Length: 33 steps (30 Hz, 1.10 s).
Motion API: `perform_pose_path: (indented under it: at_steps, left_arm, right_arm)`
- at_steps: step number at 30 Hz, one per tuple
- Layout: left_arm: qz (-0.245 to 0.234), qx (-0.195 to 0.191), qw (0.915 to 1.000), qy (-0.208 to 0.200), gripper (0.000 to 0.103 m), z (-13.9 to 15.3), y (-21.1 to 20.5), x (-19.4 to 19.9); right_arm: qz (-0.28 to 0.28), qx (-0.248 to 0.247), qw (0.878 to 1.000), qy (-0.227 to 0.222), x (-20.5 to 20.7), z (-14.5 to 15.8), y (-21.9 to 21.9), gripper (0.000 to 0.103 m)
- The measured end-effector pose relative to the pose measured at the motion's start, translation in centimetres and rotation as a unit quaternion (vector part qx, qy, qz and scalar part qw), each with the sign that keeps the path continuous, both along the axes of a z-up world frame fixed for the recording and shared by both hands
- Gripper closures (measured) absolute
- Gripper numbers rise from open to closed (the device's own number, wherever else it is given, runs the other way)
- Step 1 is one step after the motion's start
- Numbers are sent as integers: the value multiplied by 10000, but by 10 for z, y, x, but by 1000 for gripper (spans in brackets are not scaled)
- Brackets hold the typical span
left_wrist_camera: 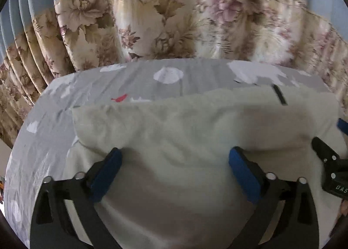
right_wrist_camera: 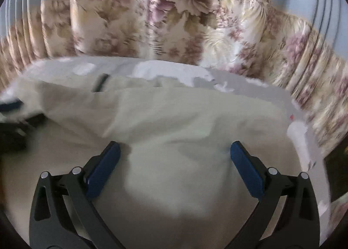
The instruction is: Fold large clothes
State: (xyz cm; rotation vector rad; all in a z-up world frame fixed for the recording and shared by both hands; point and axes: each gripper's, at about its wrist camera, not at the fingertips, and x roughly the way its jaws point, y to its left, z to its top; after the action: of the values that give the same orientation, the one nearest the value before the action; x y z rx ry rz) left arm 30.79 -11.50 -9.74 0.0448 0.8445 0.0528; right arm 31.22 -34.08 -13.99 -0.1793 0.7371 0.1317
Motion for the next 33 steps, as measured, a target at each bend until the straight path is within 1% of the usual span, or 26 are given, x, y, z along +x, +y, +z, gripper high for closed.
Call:
perform_pose_path:
  at_steps: [1, 2, 3, 4, 6, 9, 10, 11, 13, 15, 16, 17, 21, 22, 23, 25, 26, 27, 29, 31, 33]
  left_arm:
    - [-35, 176, 9998, -132, 1, -2, -1, 3]
    - [-33, 424, 9988, -250, 1, -3, 0, 4]
    - [-33, 533, 9982, -266, 1, -5, 2, 7]
    - [-37, 390, 9990, -203, 1, -5, 8, 9]
    - [156, 161, 9996, -174, 1, -4, 23, 12]
    - [341, -206, 9992, -31, 1, -7, 43, 17]
    - [364, -251, 9990, -16, 1, -7, 46, 19]
    - [414, -173, 9990, -51, 1, -6, 50, 18]
    - [484, 124, 9985, -217, 1, -5, 52, 15]
    - [494, -59, 9983, -291, 1, -3, 59, 11]
    - [495, -126, 9982, -328, 1, -2, 61, 9]
    - [510, -164, 9979, -353, 1, -1, 62, 6]
    - [426, -336, 9969, -565, 2, 7, 62, -11]
    - [407, -428, 9963, -625, 2, 11, 61, -17]
    - [387, -573, 9953, -674, 2, 18, 60, -27]
    - [416, -846, 9926, -761, 2, 29, 56, -40]
    - [351, -1025, 9907, -821, 2, 37, 51, -50]
    - [307, -1061, 9904, -828, 2, 42, 45, -55]
    - [43, -1047, 9910, -833, 2, 52, 25, -66]
    - [-119, -1014, 9917, -781, 2, 58, 7, -73]
    - [-427, -1088, 9908, -682, 2, 66, -17, -77]
  right_arm:
    - [28, 90, 9999, 113, 7, -4, -5, 3]
    - [-61, 319, 9992, 239, 15, -5, -13, 3]
    - [-138, 374, 9989, 247, 20, -5, -18, 3]
    - [-198, 383, 9987, 272, 24, -6, -22, 3]
    - [-248, 445, 9980, 380, 30, -8, -27, 3]
    - [-419, 446, 9974, 371, 34, -7, -38, 3]
    - [-461, 489, 9970, 388, 35, -8, -41, 3]
    - [-494, 573, 9962, 434, 36, -8, -45, 3]
    - [-525, 566, 9961, 428, 35, -7, -50, 3]
    - [-575, 355, 9972, 313, 28, -3, -48, 3]
    - [-681, 92, 9975, 146, 21, 0, -47, 3]
    - [-740, -60, 9972, 35, 17, 3, -47, 3]
    - [-1040, -571, 9927, -214, -5, 11, -55, 3]
    - [-1103, -638, 9915, -277, -10, 15, -58, 3]
    - [-1111, -551, 9917, -336, -18, 20, -63, 3]
    - [-1069, -229, 9935, -318, -29, 27, -74, 3]
    - [-1036, 41, 9942, -277, -36, 31, -83, 3]
    - [-1041, 167, 9940, -284, -41, 34, -90, 3]
    - [-1041, 125, 9941, -287, -52, 37, -104, 3]
    - [-1065, -144, 9937, -314, -62, 36, -120, 3]
    - [-1052, -233, 9937, -317, -70, 32, -133, 3]
